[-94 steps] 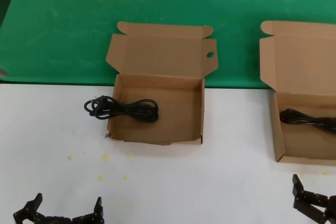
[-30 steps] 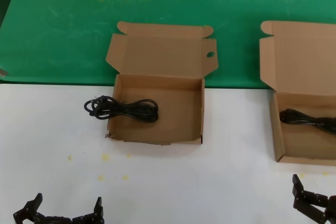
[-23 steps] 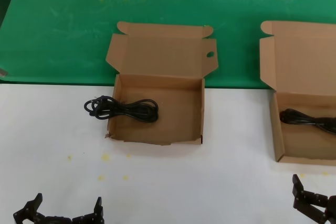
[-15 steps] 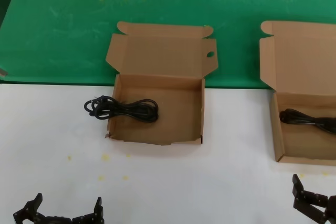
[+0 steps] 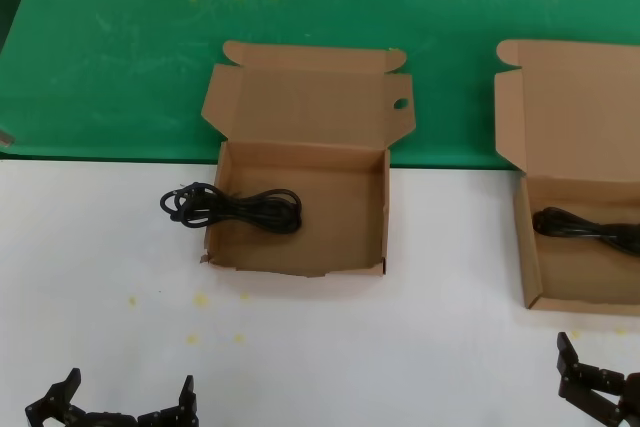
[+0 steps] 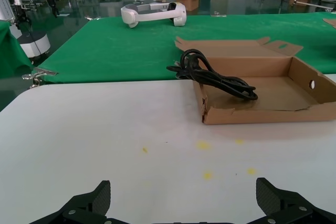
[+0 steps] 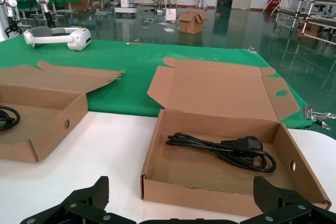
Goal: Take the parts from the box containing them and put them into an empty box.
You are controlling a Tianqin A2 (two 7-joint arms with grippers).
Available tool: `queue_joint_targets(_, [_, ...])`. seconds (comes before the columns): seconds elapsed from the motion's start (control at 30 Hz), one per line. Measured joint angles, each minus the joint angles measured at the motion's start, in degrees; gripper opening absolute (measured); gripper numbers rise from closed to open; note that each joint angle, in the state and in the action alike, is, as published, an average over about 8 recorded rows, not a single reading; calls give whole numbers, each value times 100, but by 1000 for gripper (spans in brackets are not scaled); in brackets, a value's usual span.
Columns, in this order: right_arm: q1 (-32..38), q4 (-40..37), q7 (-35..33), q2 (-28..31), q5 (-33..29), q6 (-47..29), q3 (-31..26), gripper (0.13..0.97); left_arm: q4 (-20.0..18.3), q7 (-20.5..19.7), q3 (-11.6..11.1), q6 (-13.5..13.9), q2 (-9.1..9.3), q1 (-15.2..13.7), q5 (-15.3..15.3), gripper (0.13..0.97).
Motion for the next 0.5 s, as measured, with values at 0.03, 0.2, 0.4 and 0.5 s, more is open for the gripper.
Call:
queue_joint_targets(0.03, [0, 0, 0, 0, 0, 0, 0, 966, 0, 0, 0, 0, 0, 0, 0, 966])
queue_joint_targets(0.2, [0, 0, 0, 0, 0, 0, 0, 966, 0, 1, 0, 0, 0, 0, 0, 966])
queue_joint_targets(0.4, [0, 0, 0, 0, 0, 0, 0, 966, 0, 2, 0, 0, 0, 0, 0, 966])
queue_joint_targets(0.5, [0, 0, 0, 0, 0, 0, 0, 966, 0, 2, 0, 0, 0, 0, 0, 966])
